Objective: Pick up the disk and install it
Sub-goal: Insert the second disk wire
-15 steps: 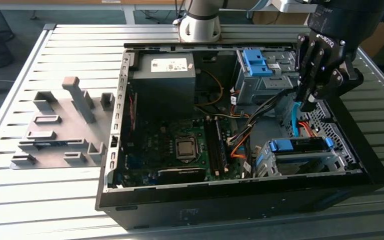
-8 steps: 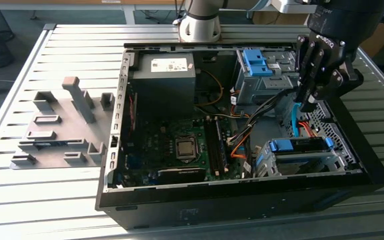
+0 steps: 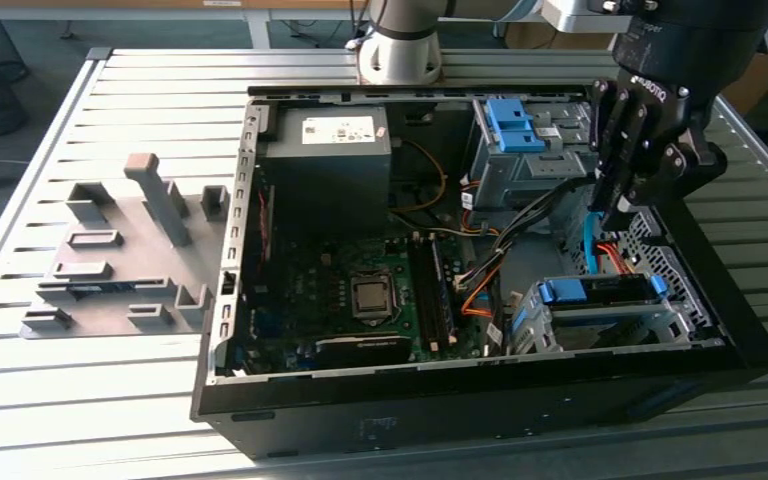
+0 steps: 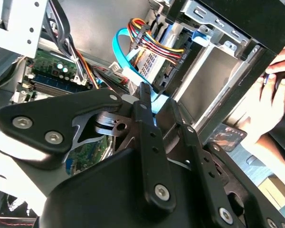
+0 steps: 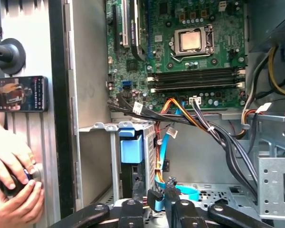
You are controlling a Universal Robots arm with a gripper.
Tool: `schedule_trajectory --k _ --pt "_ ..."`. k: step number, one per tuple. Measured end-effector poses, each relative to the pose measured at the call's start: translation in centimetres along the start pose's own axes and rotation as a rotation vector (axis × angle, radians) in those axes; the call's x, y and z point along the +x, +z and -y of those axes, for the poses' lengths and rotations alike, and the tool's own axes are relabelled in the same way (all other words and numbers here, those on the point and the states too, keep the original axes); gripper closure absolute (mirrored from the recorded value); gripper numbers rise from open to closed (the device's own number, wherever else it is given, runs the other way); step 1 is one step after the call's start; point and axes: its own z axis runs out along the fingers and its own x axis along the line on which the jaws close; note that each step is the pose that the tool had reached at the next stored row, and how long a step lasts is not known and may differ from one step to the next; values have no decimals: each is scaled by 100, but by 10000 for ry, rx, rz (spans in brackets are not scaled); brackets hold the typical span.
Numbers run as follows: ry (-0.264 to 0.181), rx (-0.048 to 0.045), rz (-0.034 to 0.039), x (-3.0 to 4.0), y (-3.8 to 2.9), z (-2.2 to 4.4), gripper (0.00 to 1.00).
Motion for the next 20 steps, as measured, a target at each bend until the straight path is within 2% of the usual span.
schedule_trajectory --k 1,2,3,4,12,20 --pt "-1 3 -46 0 2 0 69" --pt "-1 5 -75 -1 4 0 76" --pt "-1 6 -93 -2 6 1 76" --pt "0 7 -100 -3 11 1 82" --pt "-1 9 -97 15 62 6 82" --pt "-1 9 -97 14 64 6 82"
